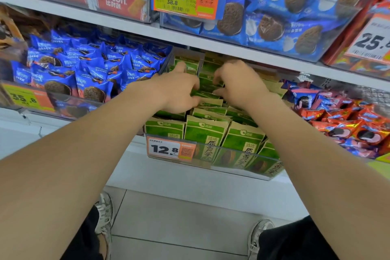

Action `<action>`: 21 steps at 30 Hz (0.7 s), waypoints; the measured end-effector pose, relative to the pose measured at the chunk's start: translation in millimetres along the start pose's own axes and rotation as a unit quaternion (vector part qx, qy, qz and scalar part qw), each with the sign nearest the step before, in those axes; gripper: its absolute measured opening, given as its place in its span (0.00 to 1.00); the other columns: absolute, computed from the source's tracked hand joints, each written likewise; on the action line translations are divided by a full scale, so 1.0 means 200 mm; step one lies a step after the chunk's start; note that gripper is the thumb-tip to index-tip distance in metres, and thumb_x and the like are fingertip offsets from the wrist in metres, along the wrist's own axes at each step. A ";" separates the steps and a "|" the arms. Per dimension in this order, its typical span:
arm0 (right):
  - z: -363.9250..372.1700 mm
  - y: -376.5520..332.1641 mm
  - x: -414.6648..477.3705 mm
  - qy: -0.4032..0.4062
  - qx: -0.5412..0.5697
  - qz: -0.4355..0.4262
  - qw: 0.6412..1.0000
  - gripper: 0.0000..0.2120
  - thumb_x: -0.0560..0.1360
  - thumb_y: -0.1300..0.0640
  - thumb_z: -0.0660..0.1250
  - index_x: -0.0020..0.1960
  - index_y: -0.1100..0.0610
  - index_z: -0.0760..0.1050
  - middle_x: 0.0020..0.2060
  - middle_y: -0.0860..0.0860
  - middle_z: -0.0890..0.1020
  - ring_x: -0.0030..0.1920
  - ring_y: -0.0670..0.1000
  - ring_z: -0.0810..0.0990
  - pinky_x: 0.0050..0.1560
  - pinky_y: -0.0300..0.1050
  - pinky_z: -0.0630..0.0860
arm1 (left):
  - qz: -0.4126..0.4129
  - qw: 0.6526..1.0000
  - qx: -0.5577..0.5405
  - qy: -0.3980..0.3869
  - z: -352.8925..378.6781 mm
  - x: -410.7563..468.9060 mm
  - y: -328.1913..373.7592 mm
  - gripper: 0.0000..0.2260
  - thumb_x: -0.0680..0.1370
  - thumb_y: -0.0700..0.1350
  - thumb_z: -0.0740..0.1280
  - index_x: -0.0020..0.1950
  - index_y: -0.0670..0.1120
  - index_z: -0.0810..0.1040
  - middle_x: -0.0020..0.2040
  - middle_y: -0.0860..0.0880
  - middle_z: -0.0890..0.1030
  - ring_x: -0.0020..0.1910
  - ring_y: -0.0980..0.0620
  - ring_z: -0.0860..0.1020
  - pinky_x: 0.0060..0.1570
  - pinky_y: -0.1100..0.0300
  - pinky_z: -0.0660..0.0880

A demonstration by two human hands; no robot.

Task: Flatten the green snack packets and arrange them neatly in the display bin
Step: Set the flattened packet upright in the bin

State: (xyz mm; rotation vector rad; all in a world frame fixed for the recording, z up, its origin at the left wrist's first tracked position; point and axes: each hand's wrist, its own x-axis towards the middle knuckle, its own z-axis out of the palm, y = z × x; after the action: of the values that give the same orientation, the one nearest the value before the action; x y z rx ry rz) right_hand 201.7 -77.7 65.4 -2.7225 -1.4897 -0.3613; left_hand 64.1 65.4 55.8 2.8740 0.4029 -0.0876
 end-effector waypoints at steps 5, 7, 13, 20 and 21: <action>0.03 -0.02 0.02 -0.007 0.039 0.038 0.998 0.13 0.77 0.47 0.77 0.57 0.52 0.86 0.53 0.55 0.81 0.59 0.61 0.80 0.59 0.55 0.79 | 0.037 0.999 -0.026 -0.007 0.01 -0.01 -0.05 0.14 0.85 0.55 0.65 0.68 0.56 0.83 0.50 0.53 0.65 0.75 0.43 0.65 0.74 0.34 0.65; 0.06 -0.02 0.04 0.027 0.033 0.084 0.996 0.05 0.79 0.54 0.74 0.52 0.55 0.85 0.45 0.54 0.79 0.54 0.62 0.83 0.52 0.52 0.78 | 0.033 0.999 -0.031 0.016 0.01 -0.01 -0.04 0.16 0.84 0.56 0.66 0.69 0.54 0.83 0.59 0.48 0.73 0.75 0.43 0.68 0.74 0.33 0.66; 0.08 0.02 0.08 0.058 0.042 0.147 0.987 0.08 0.84 0.54 0.67 0.58 0.55 0.83 0.54 0.58 0.85 0.58 0.63 0.82 0.60 0.55 0.76 | -0.013 0.997 -0.026 0.077 0.01 0.00 -0.03 0.23 0.80 0.61 0.72 0.69 0.50 0.80 0.67 0.50 0.81 0.69 0.44 0.75 0.68 0.40 0.74; 0.07 -0.01 0.03 -0.015 0.137 0.017 0.990 0.17 0.84 0.43 0.65 0.68 0.49 0.77 0.64 0.54 0.82 0.67 0.61 0.77 0.68 0.58 0.71 | -0.053 0.994 -0.015 0.098 0.00 -0.01 0.02 0.17 0.77 0.64 0.74 0.58 0.53 0.84 0.61 0.50 0.82 0.65 0.43 0.76 0.69 0.36 0.71; 0.06 0.00 0.00 -0.008 0.170 -0.018 0.985 0.17 0.82 0.44 0.69 0.68 0.48 0.75 0.64 0.52 0.82 0.66 0.58 0.78 0.66 0.56 0.73 | -0.050 0.994 -0.019 0.093 0.00 -0.02 0.02 0.18 0.77 0.63 0.74 0.61 0.54 0.84 0.63 0.51 0.82 0.68 0.44 0.75 0.71 0.35 0.69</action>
State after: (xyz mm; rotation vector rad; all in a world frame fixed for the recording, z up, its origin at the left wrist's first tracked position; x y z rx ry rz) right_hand 203.6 -75.6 54.3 -2.4395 -1.4507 -0.0759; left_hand 61.9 60.6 57.8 2.8338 0.5769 0.1690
